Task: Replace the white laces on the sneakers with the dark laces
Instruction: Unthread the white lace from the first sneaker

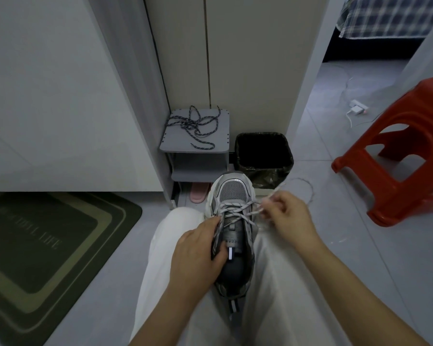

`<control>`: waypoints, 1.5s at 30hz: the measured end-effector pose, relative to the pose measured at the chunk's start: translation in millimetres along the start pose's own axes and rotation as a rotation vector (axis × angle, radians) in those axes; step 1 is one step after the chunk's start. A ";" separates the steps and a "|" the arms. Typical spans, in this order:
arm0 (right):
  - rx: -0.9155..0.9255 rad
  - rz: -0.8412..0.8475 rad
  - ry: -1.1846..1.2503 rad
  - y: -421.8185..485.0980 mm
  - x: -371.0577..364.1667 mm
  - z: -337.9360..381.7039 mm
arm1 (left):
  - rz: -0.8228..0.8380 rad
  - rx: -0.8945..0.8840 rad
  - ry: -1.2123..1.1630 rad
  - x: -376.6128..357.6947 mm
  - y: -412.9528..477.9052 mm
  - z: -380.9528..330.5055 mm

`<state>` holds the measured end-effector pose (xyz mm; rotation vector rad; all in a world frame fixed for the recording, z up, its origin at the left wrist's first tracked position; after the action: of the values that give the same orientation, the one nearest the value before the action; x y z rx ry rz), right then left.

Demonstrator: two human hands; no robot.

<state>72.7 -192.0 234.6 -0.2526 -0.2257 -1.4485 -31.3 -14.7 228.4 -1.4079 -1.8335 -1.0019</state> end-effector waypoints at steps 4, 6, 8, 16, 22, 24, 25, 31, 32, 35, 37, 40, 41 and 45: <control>0.010 0.159 -0.131 -6.6 -26.4 -0.2 | 0.003 -0.001 0.003 -2.1 1.2 -0.5; 0.004 0.145 -0.156 -4.8 -26.1 -2.4 | 0.002 -0.002 0.002 -2.5 1.0 0.0; -0.013 0.106 -0.184 -3.8 -22.2 -6.1 | 0.003 0.000 0.001 -2.2 0.6 0.8; -0.075 0.121 0.058 -5.1 -22.8 -10.7 | -0.003 -0.001 -0.006 -1.1 0.1 1.3; -0.004 0.042 -0.203 -7.6 -18.8 -6.2 | -0.003 -0.002 0.003 -2.4 0.5 0.6; -0.030 0.012 -0.181 -9.1 -17.4 -11.6 | -0.010 -0.007 0.009 -0.6 0.2 -1.3; -0.045 0.003 -0.168 -9.7 -16.7 -12.9 | -0.011 -0.007 0.011 0.1 0.1 -1.9; 0.128 -0.007 -0.393 -16.7 -18.7 14.8 | -0.017 -0.016 -0.007 1.6 0.6 -2.5; 0.220 0.004 -0.487 -19.4 -22.8 25.4 | -0.020 -0.015 -0.017 1.6 0.7 -2.4; 0.188 0.004 -0.454 -14.9 -21.0 26.7 | -0.023 -0.008 -0.027 0.7 1.3 0.4; 0.034 -0.033 -0.342 -7.1 -14.9 11.2 | -0.021 -0.003 -0.029 -0.6 2.0 1.9; -0.105 -0.040 -0.252 1.7 -17.2 -10.3 | -0.026 -0.002 -0.032 -0.7 3.3 3.2; -0.132 -0.042 -0.230 3.7 -17.9 -14.3 | -0.024 -0.004 -0.029 -0.9 3.6 3.8; -0.107 -0.069 -0.224 0.4 -17.2 -11.5 | -0.020 -0.004 -0.019 -1.3 4.0 5.3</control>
<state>71.3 -179.2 218.4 -0.4997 -0.3416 -1.5022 -27.2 -10.3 225.3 -1.4089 -1.8636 -1.0061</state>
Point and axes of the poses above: each hand's wrist, its own y-axis towards the middle knuckle, its own x-axis out of the back of the hand, z = x × y, the point moved 10 cm from there along y, towards the middle knuckle
